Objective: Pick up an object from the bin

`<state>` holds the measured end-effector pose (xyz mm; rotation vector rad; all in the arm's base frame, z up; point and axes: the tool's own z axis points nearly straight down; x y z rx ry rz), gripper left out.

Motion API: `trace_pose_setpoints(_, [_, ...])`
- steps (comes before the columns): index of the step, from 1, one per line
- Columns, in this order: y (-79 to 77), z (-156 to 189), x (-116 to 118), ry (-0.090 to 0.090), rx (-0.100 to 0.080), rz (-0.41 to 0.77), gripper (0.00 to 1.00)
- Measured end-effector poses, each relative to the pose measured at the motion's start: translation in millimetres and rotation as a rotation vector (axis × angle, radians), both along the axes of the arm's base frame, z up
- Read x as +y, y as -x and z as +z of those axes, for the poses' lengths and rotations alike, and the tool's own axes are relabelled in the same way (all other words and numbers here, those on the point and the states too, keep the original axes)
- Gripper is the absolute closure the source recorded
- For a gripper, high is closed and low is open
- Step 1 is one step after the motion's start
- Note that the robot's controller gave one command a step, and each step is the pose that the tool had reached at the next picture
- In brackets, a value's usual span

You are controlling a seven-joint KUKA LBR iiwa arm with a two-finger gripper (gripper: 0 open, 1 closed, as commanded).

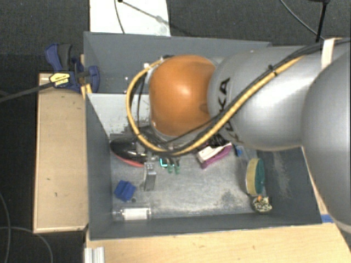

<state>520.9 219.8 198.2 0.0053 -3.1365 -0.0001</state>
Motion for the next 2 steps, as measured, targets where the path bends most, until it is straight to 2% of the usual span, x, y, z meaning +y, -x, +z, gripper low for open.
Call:
trace_pose_setpoints(1, [31.1,-130.4,35.4,0.002,0.004,-0.143,0.0])
trace_pose_setpoints(2, [37.1,-96.1,28.8,-0.002,-0.008,-0.128,0.0])
